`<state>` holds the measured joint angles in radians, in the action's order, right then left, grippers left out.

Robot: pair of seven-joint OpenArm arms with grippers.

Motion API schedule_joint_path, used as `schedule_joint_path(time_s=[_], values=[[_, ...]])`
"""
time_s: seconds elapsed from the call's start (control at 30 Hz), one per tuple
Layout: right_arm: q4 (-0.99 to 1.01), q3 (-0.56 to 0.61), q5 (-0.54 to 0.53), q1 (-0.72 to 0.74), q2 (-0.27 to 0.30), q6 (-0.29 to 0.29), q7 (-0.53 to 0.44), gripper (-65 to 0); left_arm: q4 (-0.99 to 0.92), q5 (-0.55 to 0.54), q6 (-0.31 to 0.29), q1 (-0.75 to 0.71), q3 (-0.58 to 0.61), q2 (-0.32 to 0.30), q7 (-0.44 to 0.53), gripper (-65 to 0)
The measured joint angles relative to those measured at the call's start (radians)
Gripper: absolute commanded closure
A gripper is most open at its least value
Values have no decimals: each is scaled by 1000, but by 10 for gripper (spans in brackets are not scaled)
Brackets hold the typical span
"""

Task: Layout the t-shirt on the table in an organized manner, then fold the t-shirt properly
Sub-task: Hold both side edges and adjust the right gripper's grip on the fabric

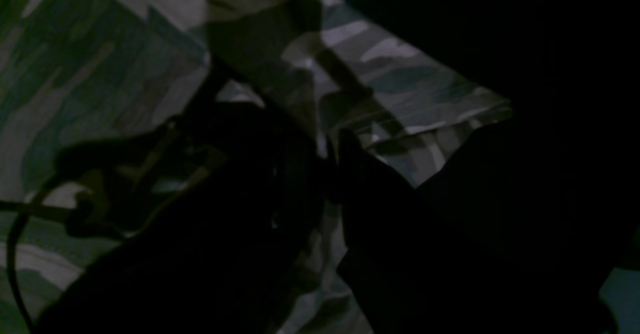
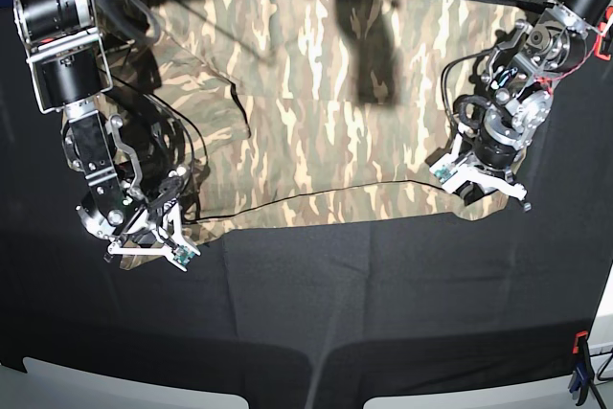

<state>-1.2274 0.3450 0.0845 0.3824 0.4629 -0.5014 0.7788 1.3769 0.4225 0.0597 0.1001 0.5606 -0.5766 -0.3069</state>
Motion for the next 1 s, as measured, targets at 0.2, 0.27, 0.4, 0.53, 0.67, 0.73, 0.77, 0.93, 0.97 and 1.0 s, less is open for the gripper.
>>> schedule_joint_path(time_s=[0.2, 0.27, 0.4, 0.53, 0.67, 0.73, 0.77, 0.93, 0.97, 1.0], values=[[0, 0, -119, 2, 2, -128, 63, -149, 0, 0, 0, 0, 0, 0, 0, 0], [0, 0, -119, 3, 1, -128, 72, -159, 0, 0, 0, 0, 0, 0, 0, 0], [0, 0, -119, 6, 2, -128, 79, -159, 0, 0, 0, 0, 0, 0, 0, 0], [0, 0, -119, 36, 3, -127, 84, -159, 0, 0, 0, 0, 0, 0, 0, 0], [0, 0, -119, 70, 3, -127, 84, -159, 0, 0, 0, 0, 0, 0, -1, 0], [0, 0, -130, 76, 3, -127, 87, -159, 0, 0, 0, 0, 0, 0, 0, 0], [0, 0, -150, 77, 5, -128, 96, -159, 0, 0, 0, 0, 0, 0, -2, 0], [0, 0, -146, 76, 24, -128, 106, -159, 0, 0, 0, 0, 0, 0, -7, 0], [0, 0, -146, 75, 31, -128, 106, -159, 0, 0, 0, 0, 0, 0, -7, 0], [0, 0, -146, 75, 36, -128, 107, -159, 0, 0, 0, 0, 0, 0, -7, 0]])
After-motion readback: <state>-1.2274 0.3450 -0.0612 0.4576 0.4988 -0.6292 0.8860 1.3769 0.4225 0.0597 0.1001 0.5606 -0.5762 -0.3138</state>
